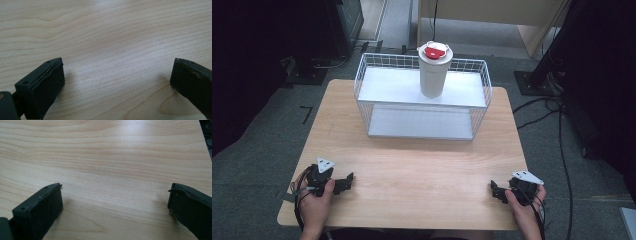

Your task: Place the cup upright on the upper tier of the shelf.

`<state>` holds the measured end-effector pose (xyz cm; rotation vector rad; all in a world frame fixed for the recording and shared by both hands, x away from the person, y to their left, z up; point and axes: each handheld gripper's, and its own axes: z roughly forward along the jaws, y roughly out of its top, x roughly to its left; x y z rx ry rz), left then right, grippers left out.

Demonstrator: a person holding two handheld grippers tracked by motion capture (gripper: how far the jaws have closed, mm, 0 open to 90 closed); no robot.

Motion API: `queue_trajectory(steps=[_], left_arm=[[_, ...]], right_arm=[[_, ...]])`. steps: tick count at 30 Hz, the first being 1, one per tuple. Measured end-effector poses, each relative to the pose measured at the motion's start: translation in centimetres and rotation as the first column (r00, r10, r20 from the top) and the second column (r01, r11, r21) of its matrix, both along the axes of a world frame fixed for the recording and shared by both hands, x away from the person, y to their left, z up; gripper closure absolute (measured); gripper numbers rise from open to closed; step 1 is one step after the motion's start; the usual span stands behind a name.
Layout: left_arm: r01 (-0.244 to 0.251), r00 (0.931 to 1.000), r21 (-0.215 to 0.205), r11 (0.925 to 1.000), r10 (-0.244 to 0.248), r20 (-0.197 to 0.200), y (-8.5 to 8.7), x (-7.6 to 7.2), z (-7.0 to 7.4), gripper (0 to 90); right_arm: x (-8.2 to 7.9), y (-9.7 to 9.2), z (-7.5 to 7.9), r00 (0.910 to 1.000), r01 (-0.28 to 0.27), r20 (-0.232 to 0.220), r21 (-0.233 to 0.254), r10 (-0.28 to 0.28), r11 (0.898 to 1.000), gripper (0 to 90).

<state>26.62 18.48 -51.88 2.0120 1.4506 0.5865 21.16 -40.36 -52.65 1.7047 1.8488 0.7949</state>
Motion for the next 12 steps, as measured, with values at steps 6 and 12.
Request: queue_trajectory(steps=[6, 12], left_arm=[[-0.008, 1.0, -0.006, 0.9999, 0.008, 0.001, -0.01, 0.01, -0.02, 0.0], [-0.005, 1.0, -0.001, 1.0, 0.005, -0.001, 0.0, 0.01, 0.0, 0.0]], right_arm=[[0.0, -0.01, 0.0, 1.0, 0.0, -0.001, 0.0, 0.0, 1.0, 0.0], [0.01, -0.01, 0.0, 1.0, -0.001, 0.0, 0.0, 0.001, 1.0, 0.0]])
